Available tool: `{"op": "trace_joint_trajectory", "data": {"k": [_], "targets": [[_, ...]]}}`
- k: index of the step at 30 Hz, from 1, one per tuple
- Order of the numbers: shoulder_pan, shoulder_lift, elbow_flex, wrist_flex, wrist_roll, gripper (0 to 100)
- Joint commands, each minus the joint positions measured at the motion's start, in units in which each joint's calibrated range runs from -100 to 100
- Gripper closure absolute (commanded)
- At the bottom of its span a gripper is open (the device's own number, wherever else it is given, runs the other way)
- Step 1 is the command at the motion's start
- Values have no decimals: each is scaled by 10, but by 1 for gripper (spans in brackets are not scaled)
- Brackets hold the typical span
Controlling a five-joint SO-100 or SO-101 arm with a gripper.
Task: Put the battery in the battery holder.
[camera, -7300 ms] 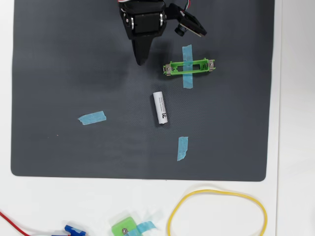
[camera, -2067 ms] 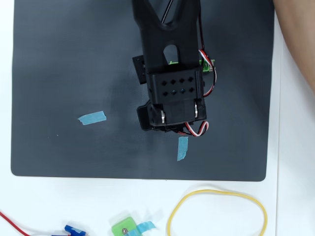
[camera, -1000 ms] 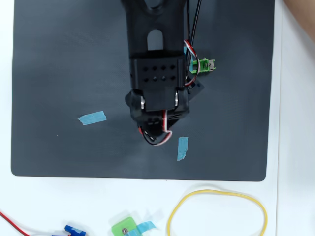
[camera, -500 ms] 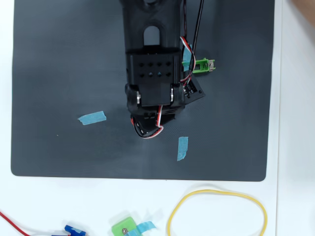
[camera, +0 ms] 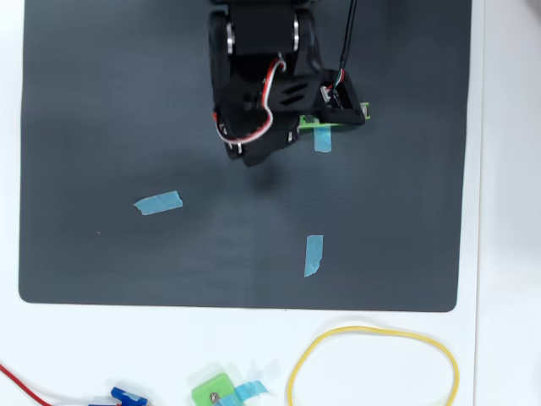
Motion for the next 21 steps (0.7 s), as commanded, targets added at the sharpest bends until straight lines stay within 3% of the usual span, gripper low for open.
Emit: {"op": "trace_joint_trajectory", "data": {"k": [1,7,10,21], "targets": [[0,-89,42,2,-9,100],[-1,-168,130,-2,-78,100],[-63,-226,161,-1,-110,100],[-166,-254,179,5,-113,100]]}}
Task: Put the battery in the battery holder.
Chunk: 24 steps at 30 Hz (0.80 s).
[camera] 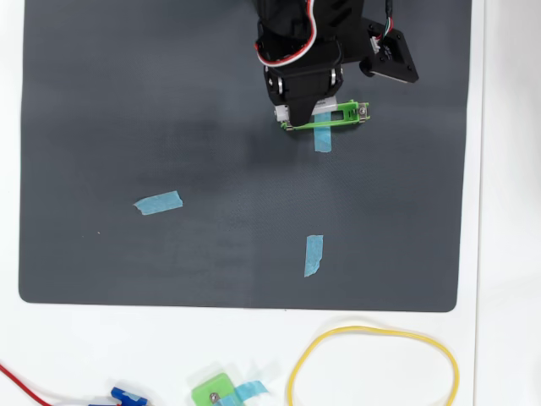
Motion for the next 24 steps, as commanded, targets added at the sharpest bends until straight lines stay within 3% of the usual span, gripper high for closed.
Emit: {"op": "trace_joint_trajectory", "data": {"k": [1,11,17,24], "targets": [[-5,-4,3,5,0,100],[-27,73,-5,-1,2,100],[-99,41,2,-2,-2,100],[-116,26,2,-24,-50,100]]}}
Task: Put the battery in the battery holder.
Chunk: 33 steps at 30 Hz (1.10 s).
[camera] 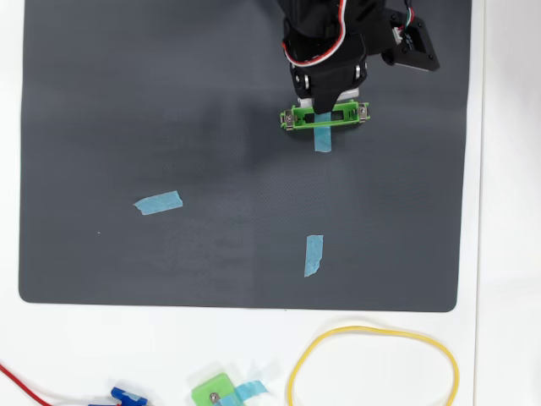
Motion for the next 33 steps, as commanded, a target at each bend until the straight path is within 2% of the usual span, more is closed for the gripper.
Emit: {"op": "trace_joint_trajectory", "data": {"k": [1,23,33], "targets": [[-33,-13,-5,-21,-15,100],[-34,60,-26,-26,-13,100],[-33,61,-17,-99,-18,100]]}}
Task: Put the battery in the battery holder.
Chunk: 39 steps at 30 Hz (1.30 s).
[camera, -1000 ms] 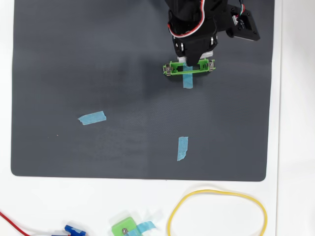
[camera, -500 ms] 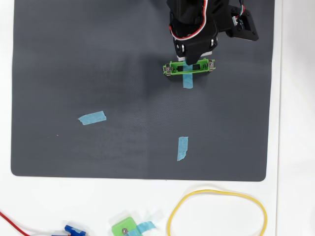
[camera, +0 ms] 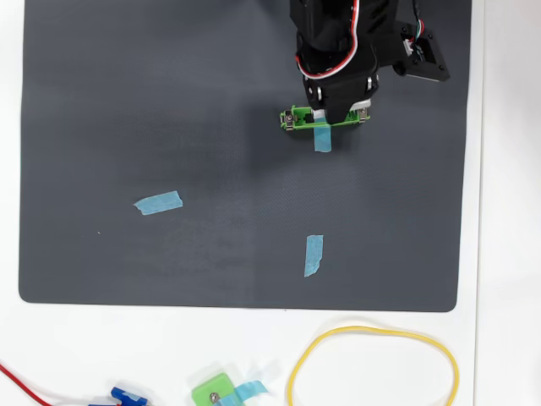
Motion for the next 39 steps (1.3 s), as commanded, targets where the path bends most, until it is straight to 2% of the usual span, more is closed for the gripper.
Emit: {"op": "trace_joint_trajectory", "data": {"k": [1,6,14,21,39], "targets": [[-1,1,-16,-17,-3,100],[24,1,-15,-17,-22,100],[28,3,-15,-17,-23,100],[45,71,-26,-41,-23,100],[42,76,-25,-38,-23,100]]}}
